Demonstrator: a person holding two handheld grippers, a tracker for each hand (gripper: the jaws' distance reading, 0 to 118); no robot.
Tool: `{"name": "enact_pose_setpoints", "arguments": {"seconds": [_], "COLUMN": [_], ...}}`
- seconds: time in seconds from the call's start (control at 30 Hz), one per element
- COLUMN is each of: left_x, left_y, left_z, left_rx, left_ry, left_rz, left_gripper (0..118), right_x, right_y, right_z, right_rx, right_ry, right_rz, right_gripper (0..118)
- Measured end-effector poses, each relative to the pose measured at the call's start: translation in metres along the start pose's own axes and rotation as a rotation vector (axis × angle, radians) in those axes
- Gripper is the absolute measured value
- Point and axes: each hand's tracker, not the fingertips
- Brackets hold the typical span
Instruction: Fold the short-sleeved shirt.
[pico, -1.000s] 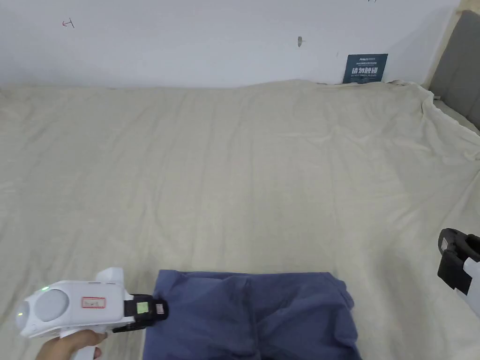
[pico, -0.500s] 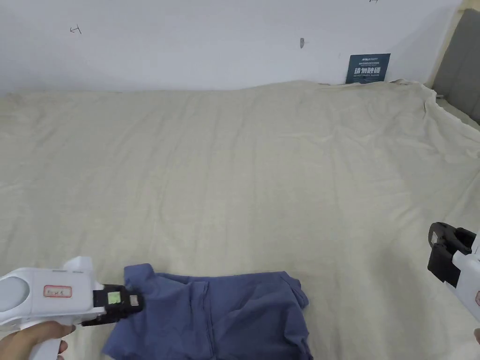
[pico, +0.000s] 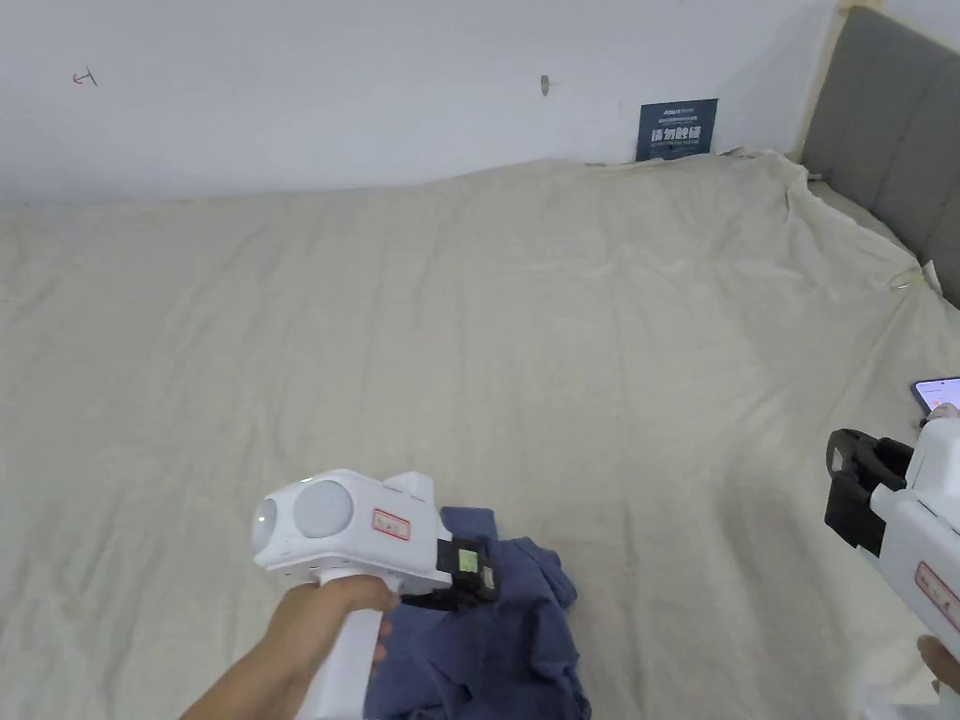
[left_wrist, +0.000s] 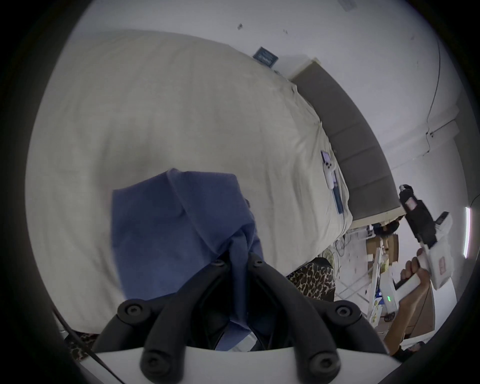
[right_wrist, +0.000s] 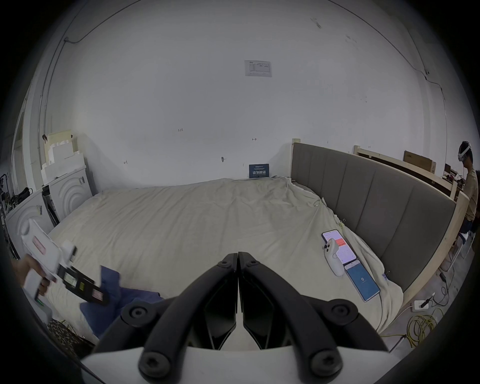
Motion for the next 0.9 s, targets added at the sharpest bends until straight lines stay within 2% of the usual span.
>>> {"name": "enact_pose_setpoints", "arguments": {"seconds": [0.13,0.3,0.4,0.5,0.53,0.57,0.6,0.63,0.67,0.77,0.9], "left_x": [0.017,0.022,0.027,0.036,0.038,0.042,0.045,0.046,0.046,0.043,0.027], "left_y": [-0.001,-0.008,-0.012,-0.014,-0.015,-0.015,-0.016,-0.016,-0.017,-0.021,-0.033], "left_z": [-0.050,-0.087,-0.091,-0.079,-0.073,-0.064,-0.055,-0.046,-0.034,0.001,0.031], "left_rx": [-0.070,-0.084,-0.068,-0.034,-0.014,0.007,0.042,0.083,0.131,0.242,0.386], "left_ry": [0.084,0.141,0.178,0.112,0.096,0.100,0.104,0.103,0.094,0.107,0.230], "left_rz": [-0.048,-0.008,-0.028,-0.047,-0.041,-0.037,-0.040,-0.055,-0.080,-0.129,-0.172], "left_gripper": [9,12,33,81,91,96,96,107,112,113,109], "right_x": [0.006,0.014,0.018,0.020,0.020,0.020,0.019,0.019,0.018,0.016,0.013], "right_y": [-0.002,-0.005,-0.007,-0.008,-0.007,-0.007,-0.006,-0.006,-0.005,-0.002,0.000], "right_z": [0.004,0.008,0.010,0.012,0.012,0.013,0.013,0.014,0.015,0.016,0.015], "right_rx": [0.002,-0.003,-0.009,-0.011,-0.010,-0.008,-0.007,-0.005,0.000,0.006,0.009], "right_ry": [-0.011,-0.027,-0.034,-0.037,-0.036,-0.036,-0.036,-0.035,-0.033,-0.028,-0.021], "right_rz": [-0.005,-0.014,-0.020,-0.029,-0.030,-0.030,-0.029,-0.028,-0.029,-0.030,-0.023], "right_gripper": [0,0,0,0,0,0,0,0,0,0,0]}}
